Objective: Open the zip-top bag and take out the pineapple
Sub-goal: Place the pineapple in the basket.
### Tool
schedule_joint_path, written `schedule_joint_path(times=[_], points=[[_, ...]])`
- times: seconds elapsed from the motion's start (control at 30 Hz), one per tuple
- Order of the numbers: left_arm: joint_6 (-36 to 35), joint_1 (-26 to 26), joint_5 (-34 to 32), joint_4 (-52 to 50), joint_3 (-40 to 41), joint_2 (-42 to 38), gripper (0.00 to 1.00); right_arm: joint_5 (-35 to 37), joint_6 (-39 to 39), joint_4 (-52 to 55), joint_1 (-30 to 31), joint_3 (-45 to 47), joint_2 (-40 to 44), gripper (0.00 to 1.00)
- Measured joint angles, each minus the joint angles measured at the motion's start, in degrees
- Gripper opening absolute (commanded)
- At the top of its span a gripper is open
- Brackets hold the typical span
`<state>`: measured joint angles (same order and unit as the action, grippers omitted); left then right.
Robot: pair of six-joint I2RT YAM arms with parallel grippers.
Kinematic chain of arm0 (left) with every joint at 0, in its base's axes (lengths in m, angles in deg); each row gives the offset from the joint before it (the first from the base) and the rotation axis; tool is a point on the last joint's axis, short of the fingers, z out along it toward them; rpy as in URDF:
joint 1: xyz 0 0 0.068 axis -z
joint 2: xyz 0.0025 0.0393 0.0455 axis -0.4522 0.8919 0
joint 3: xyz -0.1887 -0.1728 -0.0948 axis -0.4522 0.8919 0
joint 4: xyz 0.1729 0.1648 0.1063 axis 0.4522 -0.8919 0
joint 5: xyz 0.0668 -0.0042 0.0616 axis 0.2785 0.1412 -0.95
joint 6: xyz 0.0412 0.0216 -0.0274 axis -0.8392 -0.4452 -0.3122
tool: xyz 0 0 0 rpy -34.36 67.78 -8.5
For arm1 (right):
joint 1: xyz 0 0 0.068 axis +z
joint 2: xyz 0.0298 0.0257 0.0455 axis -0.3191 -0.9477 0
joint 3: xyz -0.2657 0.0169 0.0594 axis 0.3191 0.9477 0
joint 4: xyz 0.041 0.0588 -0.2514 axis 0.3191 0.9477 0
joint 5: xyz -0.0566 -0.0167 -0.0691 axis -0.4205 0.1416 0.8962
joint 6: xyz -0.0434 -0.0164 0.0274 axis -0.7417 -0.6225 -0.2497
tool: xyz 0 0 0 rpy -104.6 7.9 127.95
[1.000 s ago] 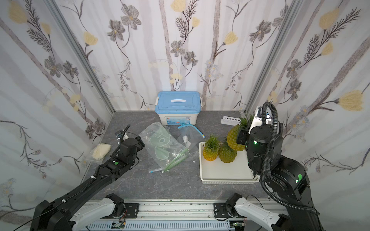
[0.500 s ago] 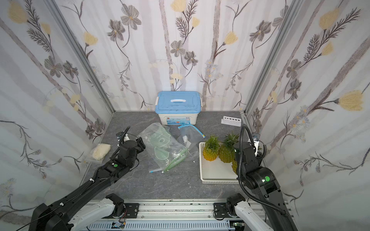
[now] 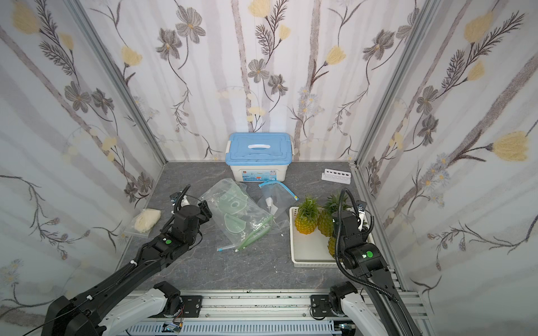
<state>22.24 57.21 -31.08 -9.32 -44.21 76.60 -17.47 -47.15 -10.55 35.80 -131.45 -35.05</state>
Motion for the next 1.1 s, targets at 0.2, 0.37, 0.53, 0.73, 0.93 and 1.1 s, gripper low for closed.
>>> schedule_joint_path(times=[0.2,0.37,0.53,0.73,0.93,1.1], points=[[-0.2,0.1,-0.7,0.0,0.2,-0.7,0.73,-0.4,0.9,-0.4,0.0,0.0,-1.4,0.11],[-0.2,0.1,-0.9,0.0,0.5,-1.4,0.74,-1.8,1.8,-1.5,0.0,0.0,-1.7,0.33],[-0.2,0.1,-0.9,0.0,0.6,-1.6,0.84,-3.3,2.9,-2.2,0.1,-0.3,-0.5,0.66],[-0.5,0.1,-0.9,0.0,0.3,-0.5,1.00,-3.5,5.0,-0.7,0.2,-3.2,2.3,1.00],[-2.1,0.1,-0.8,0.0,-1.2,0.5,1.00,-1.6,5.8,1.6,1.6,-7.7,4.5,1.00],[-7.3,-0.2,0.2,0.3,-3.8,2.1,1.00,-1.8,0.6,-3.8,6.6,-11.0,3.3,1.00]])
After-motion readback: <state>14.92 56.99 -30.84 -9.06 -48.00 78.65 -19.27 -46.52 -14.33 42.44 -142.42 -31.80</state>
